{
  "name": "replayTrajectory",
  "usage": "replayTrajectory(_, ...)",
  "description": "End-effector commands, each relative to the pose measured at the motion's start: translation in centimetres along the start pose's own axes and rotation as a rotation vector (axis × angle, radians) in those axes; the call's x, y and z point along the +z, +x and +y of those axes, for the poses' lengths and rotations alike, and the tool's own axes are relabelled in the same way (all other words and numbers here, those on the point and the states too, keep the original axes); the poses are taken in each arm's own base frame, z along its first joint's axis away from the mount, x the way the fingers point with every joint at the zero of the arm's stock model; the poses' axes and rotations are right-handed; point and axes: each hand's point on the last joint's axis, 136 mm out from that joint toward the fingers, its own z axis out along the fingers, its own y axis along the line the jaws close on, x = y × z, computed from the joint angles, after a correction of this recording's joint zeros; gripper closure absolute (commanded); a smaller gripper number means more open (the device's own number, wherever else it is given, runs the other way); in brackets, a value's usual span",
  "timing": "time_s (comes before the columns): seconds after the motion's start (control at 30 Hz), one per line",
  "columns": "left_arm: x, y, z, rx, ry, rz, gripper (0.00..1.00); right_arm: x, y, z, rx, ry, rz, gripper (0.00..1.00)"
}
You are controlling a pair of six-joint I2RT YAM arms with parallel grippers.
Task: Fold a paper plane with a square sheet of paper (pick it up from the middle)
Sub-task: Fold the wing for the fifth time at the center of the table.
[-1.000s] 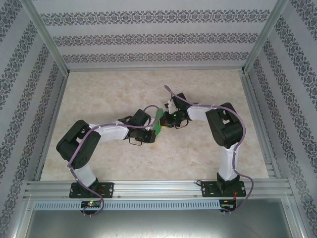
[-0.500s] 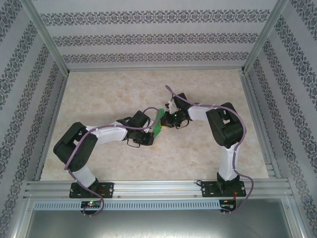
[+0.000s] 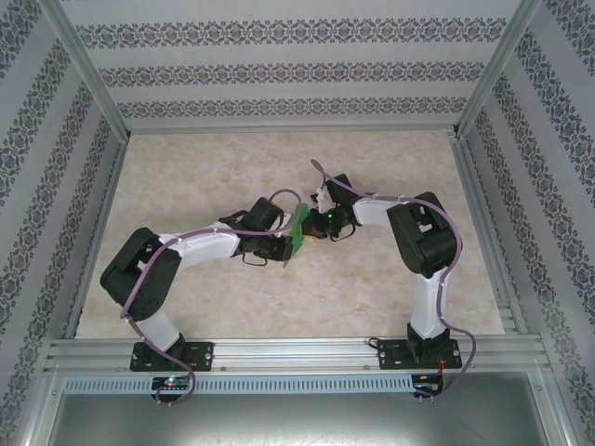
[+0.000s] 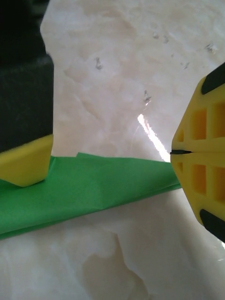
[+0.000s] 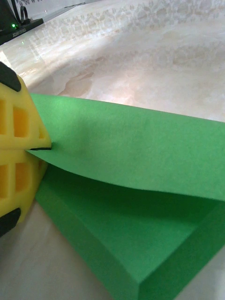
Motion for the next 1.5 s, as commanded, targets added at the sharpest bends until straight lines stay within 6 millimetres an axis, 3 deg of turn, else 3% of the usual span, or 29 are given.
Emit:
replayTrajectory(0.0,0.3,-2.1,0.1,-0.003,0.003,-0.054,0.94,1.1,2.9,-6.5,0.103,0.201,0.066,0.99)
replayTrajectory(0.17,1.7,-0.9,0.7,-0.007,0.001,0.002,0.94,1.2,2.9,-6.7,0.106,0.202,0.066,0.99)
replayTrajectory(0.4,2.1,1.3,1.3,-0.013,-0.001,0.064,0.94,1.2,2.8,-7.0,0.112,0.205,0.068,0.99)
replayTrajectory(1.23,1.7,8.4,1.5,-0.005,-0.018,0.207,0.95,1.0,2.8,-8.0,0.135,0.232,0.063,1.0)
replayTrajectory(1.47,1.0,8.8,1.6,-0.004,-0.03,0.218,0.96,1.0,2.8,-7.9,0.135,0.223,0.064,1.0)
